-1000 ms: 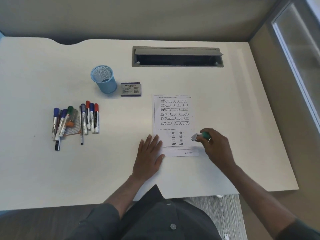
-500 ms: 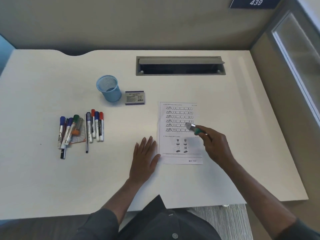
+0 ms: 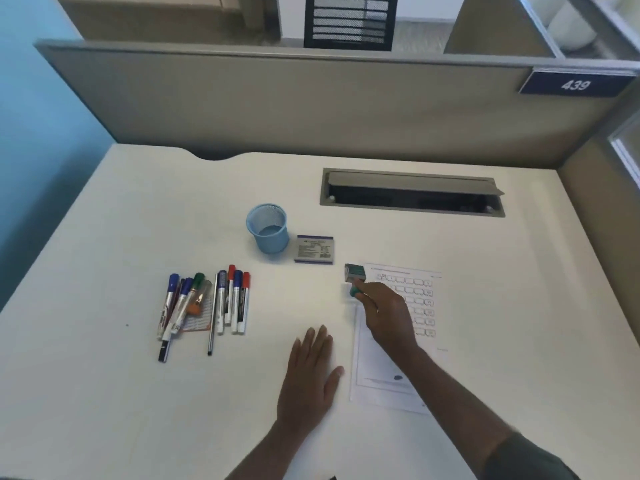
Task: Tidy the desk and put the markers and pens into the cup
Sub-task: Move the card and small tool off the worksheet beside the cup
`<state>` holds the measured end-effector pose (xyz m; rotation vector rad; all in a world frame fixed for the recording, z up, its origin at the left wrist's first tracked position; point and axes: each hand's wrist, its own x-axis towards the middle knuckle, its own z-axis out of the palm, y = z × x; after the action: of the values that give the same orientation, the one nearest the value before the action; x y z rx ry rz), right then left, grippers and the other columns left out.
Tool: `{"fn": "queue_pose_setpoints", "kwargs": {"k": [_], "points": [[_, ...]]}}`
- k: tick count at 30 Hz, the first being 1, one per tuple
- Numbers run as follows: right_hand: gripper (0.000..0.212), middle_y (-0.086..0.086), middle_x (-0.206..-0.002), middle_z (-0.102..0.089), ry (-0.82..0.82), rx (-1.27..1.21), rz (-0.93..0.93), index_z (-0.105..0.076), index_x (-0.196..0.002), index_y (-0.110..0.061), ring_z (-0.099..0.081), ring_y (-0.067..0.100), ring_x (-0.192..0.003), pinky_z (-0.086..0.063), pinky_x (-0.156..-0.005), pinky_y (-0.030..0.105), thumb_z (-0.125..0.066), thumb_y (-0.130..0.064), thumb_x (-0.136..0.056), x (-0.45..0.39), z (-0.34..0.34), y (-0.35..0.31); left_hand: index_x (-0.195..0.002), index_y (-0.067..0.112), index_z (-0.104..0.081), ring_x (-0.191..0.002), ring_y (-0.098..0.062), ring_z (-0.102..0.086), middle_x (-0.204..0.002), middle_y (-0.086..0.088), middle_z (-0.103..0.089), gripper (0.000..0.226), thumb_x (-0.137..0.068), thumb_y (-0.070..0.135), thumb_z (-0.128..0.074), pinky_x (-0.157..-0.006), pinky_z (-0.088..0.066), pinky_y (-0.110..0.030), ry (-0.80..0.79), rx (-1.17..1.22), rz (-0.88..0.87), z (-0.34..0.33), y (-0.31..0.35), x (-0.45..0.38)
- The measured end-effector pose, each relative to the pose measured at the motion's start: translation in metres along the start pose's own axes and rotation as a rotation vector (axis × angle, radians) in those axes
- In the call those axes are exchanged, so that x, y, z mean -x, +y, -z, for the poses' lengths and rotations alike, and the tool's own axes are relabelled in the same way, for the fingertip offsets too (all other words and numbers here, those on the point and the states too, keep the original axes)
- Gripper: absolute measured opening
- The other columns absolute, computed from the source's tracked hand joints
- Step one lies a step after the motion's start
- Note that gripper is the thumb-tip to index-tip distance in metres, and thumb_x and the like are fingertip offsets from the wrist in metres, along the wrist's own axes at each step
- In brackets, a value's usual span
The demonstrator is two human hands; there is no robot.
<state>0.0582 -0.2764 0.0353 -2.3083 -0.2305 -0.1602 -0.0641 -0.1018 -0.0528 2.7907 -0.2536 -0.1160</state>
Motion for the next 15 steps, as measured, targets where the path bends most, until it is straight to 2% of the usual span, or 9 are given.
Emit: {"fn": "queue_pose_setpoints", "kwargs": {"k": [3, 8, 15], "points": [[0.021, 0.004, -0.103, -0.072, 0.026, 0.069, 0.042, -0.072, -0.112, -0.012, -0.068, 0.022, -0.09, -0.047, -0.077, 0.024, -0.064, -0.009, -0.093, -0.029, -0.032, 0.001, -0.154, 0.015, -0.033, -0.156, -0.023, -0.011, -0.168, -0.001, -0.014, 0.06, -0.104, 0.047, -0.039, -0.122, -0.022, -0.047, 0.003, 0.003, -0.007, -0.004, -0.001, 0.0], [0.026, 0.011, -0.104, -0.073, 0.041, 0.183, 0.133, -0.072, -0.112, -0.008, -0.068, 0.031, -0.086, -0.058, -0.071, 0.036, -0.07, -0.004, -0.087, -0.066, -0.069, 0.003, -0.155, 0.015, -0.034, -0.155, -0.023, -0.015, -0.167, -0.001, -0.018, 0.062, -0.103, 0.048, -0.04, -0.121, -0.021, -0.045, 0.029, -0.014, -0.011, -0.004, -0.001, 0.001], [0.038, 0.014, -0.104, -0.073, 0.072, 0.32, 0.186, -0.074, -0.111, -0.008, -0.067, 0.036, -0.077, -0.055, -0.066, 0.039, -0.076, 0.007, -0.076, -0.077, -0.084, 0.007, -0.152, 0.015, -0.039, -0.154, -0.024, -0.021, -0.166, -0.002, -0.023, 0.06, -0.101, 0.047, -0.044, -0.119, -0.023, -0.045, 0.058, -0.01, -0.034, -0.006, -0.002, 0.001]]}}
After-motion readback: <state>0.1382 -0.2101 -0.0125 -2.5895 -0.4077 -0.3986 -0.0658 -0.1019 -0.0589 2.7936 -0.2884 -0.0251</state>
